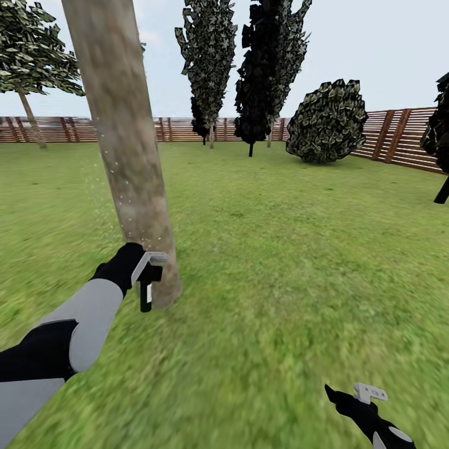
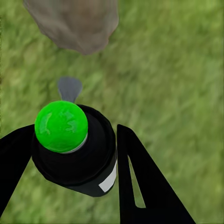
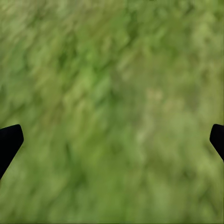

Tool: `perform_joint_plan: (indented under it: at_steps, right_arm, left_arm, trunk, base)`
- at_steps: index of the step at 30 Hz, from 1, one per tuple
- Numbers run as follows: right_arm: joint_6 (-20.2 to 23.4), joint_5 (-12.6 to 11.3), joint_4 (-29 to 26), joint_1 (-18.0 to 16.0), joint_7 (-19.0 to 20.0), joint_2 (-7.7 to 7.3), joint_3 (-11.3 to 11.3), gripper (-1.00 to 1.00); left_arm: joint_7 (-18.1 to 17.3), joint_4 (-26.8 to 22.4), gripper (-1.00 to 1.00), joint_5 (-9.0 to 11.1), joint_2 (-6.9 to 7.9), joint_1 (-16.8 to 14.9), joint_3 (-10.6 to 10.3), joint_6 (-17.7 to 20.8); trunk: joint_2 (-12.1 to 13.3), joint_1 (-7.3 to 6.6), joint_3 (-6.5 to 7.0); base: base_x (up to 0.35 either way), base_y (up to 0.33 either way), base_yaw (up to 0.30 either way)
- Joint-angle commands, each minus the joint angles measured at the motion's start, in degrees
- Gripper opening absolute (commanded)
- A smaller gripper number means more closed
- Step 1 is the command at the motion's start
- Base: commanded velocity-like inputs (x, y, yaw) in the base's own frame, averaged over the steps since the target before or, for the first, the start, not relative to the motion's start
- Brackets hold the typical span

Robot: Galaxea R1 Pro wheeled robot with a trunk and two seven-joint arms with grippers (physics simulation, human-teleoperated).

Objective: In the garden, pick up the pesticide atomizer on the floor and spray pesticide onto both trees until each tree trunk is fully covered.

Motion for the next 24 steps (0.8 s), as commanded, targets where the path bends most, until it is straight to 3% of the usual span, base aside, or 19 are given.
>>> perform_joint_plan:
  at_steps: [1, 3, 6, 8, 10, 12, 20, 24]
  right_arm:
    - [0.0, 0.0, 0.0, 0.0, 0.0, 0.00, 0.0, 1.00]
    - [0.0, 0.0, 0.0, 0.0, 0.0, 0.00, 0.0, 1.00]
    - [0.0, 0.0, 0.0, 0.0, 0.0, -0.01, 0.0, 1.00]
    - [0.0, 0.0, 0.0, 0.0, 0.0, -0.01, 0.0, 1.00]
    - [0.0, 0.0, 0.0, 0.0, 0.0, 0.00, 0.0, 1.00]
    - [0.0, 0.0, 0.0, 0.0, 0.0, 0.00, 0.0, 1.00]
    - [0.0, 0.0, 0.0, 0.0, 0.0, 0.00, 0.0, 1.00]
    - [0.0, 0.0, 0.0, 0.0, 0.0, -0.03, 0.0, 1.00]
  left_arm:
    - [0.0, 0.0, -1.00, 0.0, 0.05, 0.0, 0.0, 0.0]
    - [0.0, 0.1, -1.00, 0.0, 0.67, 0.0, 0.0, -0.2]
    - [0.0, 0.3, -1.00, 0.0, 4.01, 0.1, 0.0, -0.3]
    - [0.0, 0.5, -1.00, 0.1, 7.41, 0.1, 0.0, -0.3]
    - [-0.1, 0.5, -1.00, 0.1, 9.32, 0.1, 0.0, -0.3]
    - [-0.1, 0.9, -1.00, 0.1, 10.27, 0.1, 0.0, -0.3]
    - [-0.1, 1.9, -1.00, 0.1, 10.01, 0.0, -0.1, -1.6]
    - [0.0, 0.5, -1.00, 0.0, 8.06, -0.9, -0.1, 0.0]
  trunk:
    - [0.0, 0.00, 0.00]
    - [0.0, 0.00, 0.00]
    - [0.0, 0.00, 0.00]
    - [0.0, 0.00, 0.00]
    - [0.0, 0.00, 0.00]
    - [0.0, 0.00, 0.00]
    - [0.0, 0.00, 0.00]
    - [0.0, 0.00, 0.00]
  base:
    - [0.040, 0.000, 0.000]
    - [0.016, 0.000, 0.000]
    - [0.004, 0.000, 0.000]
    - [0.000, 0.000, 0.000]
    - [0.000, 0.000, 0.000]
    - [0.000, 0.000, 0.000]
    - [0.000, 0.000, 0.000]
    - [0.000, 0.000, 0.000]
